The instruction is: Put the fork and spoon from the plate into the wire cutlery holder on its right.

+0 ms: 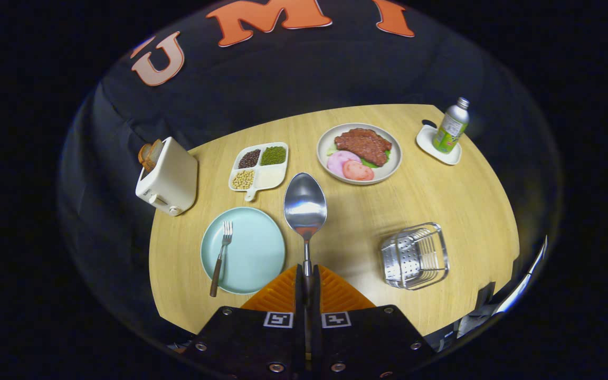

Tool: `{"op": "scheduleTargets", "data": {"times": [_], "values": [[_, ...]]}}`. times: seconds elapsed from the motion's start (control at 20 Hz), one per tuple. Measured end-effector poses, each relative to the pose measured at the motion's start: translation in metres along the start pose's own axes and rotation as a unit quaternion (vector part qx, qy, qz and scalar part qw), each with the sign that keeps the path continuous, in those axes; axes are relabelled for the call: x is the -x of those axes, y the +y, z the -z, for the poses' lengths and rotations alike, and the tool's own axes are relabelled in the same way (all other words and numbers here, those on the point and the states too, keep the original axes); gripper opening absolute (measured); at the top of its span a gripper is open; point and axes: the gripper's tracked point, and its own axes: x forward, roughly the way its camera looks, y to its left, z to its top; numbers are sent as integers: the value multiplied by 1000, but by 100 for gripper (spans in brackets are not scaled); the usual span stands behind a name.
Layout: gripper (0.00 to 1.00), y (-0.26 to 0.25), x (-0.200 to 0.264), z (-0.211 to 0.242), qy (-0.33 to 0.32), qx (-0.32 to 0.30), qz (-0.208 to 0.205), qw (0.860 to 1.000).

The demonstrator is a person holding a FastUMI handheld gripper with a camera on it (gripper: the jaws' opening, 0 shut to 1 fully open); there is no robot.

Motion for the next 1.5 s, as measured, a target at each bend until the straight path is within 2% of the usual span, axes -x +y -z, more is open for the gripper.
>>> {"op": "scheduleTargets", "data": {"times": [0.15,0.35,0.8,1.0,1.25,1.35,1.4,1.5], "values": [[5,-53,2,9,0,-6,41,999],[5,-95,3,35,31,-28,59,997],[8,-133,-11,56,73,-22,79,994],[9,-137,-7,27,17,-18,79,997],[12,-128,9,-28,-90,-18,60,994],[20,-115,24,-52,-140,-18,44,989],[29,-110,32,-64,-171,-18,38,984],[39,-98,50,-87,-230,-15,32,973]]}}
